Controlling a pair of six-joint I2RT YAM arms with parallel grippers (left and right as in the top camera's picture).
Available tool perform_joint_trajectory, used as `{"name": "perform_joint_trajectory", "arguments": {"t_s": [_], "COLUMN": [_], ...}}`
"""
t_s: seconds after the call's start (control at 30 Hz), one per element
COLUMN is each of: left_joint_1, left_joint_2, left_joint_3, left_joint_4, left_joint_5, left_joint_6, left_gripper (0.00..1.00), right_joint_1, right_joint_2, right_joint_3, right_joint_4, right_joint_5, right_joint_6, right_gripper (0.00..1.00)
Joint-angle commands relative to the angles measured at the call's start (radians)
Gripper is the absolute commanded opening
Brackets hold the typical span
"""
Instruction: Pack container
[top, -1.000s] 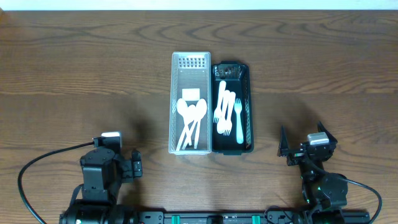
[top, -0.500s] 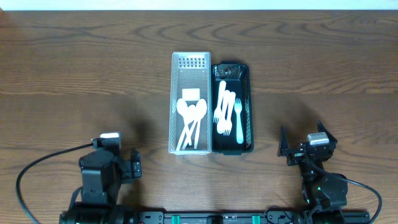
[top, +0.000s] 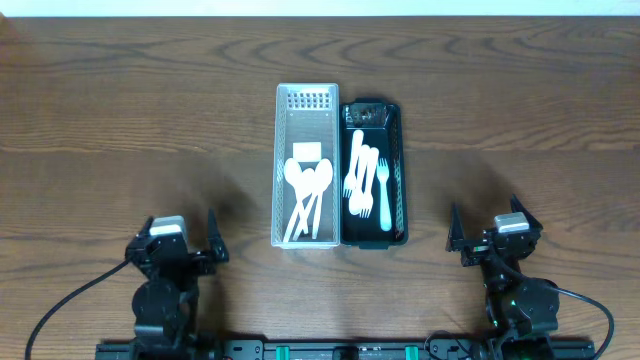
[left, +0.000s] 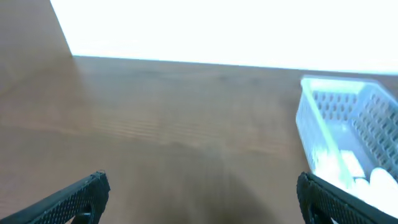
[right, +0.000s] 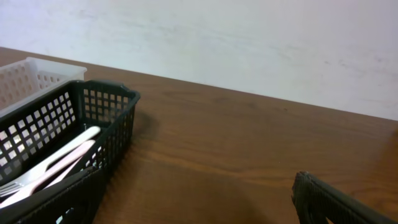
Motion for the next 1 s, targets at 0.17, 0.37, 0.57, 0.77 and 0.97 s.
{"name": "perform_joint_trajectory", "arguments": {"t_s": [0.17, 0.37, 0.57, 0.77, 0.97], "left_joint_1": [0.03, 0.031, 0.031, 0.031, 0.031], "left_joint_2": [-0.012, -0.012, -0.012, -0.011, -0.01], "left_joint_3": [-0.14, -0.183, -0.183, -0.183, -0.183], "left_joint_4": [0.222, 0.211, 0.218, 0.219, 0.219], "left_joint_5": [-0.005, 0.136, 0.21, 0.209, 0.209], "left_joint_6": [0.04, 0.077, 0.152, 0.155, 0.155], "left_gripper": [0.98, 0.98, 0.98, 0.98, 0.98], "right_joint_1": [-0.005, -0.005, -0.005, -0.005, -0.005], "right_joint_2": [-0.006, -0.006, -0.006, -0.006, -0.006], "right_joint_3": [-0.003, -0.003, -0.003, -0.003, -0.003], "right_joint_4": [-0.003, -0.003, -0.003, -0.003, -0.003], "right_joint_5": [-0.011, -0.011, -0.011, -0.011, -0.011], "right_joint_6": [-0.013, -0.013, -0.013, -0.013, -0.013], "right_gripper": [0.99, 0.99, 0.99, 0.99, 0.99]}}
